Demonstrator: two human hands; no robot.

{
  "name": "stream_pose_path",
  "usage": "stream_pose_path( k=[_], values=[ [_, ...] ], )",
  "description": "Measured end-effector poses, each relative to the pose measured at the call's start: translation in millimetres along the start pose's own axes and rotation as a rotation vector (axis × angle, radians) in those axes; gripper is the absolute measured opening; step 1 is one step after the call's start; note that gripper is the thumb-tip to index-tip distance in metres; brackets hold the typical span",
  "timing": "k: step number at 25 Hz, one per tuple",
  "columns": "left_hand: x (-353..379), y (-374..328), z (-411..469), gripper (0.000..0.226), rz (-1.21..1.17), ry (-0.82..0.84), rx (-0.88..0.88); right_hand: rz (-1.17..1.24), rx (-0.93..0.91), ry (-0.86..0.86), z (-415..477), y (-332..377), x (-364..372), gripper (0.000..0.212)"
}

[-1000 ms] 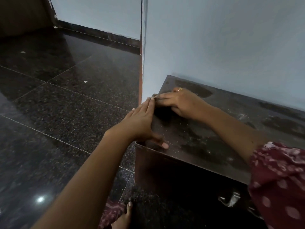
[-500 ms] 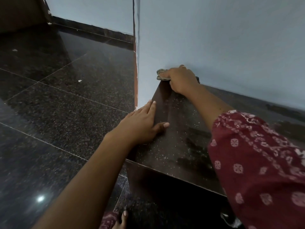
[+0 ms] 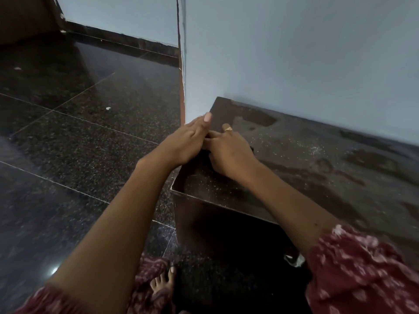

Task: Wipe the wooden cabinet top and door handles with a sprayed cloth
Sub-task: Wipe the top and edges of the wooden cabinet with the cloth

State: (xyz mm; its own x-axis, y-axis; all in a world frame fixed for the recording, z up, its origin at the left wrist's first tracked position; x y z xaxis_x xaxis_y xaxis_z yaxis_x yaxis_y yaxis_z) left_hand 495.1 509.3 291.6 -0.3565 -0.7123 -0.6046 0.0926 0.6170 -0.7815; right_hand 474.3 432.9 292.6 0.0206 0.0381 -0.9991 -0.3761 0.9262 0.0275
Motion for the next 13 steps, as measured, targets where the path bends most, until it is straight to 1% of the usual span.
stream_pose_path(
  k=[2,5,8,10,13],
  values=[
    [6,-1,-5,0.061,-0.006,0.046,-0.028,0.021,-0.064,-0.014,-21,17,-1,0.049],
    [11,4,-10,0.064,0.026,0.094,-0.076,0.074,-0.185,-0.034,-50,31,4,0.052],
    [16,8,-15,0.058,0.113,0.127,-0.081,0.044,-0.28,-0.048,-82,25,5,0.054],
    [19,9,-14,0.054,0.217,0.135,-0.047,-0.016,-0.291,-0.071,-97,12,4,0.056],
    [20,13,-8,0.054,0.321,0.143,-0.024,-0.028,-0.241,-0.036,-94,-8,0,0.059]
  ],
)
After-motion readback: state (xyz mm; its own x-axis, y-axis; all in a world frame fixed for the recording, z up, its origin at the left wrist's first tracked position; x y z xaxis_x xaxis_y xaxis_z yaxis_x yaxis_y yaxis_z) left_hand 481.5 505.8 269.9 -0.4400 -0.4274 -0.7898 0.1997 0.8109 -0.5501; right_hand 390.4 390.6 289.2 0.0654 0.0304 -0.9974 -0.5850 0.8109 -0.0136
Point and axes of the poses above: each hand's wrist, its own z-axis towards the middle knuckle, its own x-axis out of the palm, y = z × x, the point moved 6 cm from there along z, towards the middle knuckle, and after that the axes turned 4 degrees about -x, right-handed, at the moved point
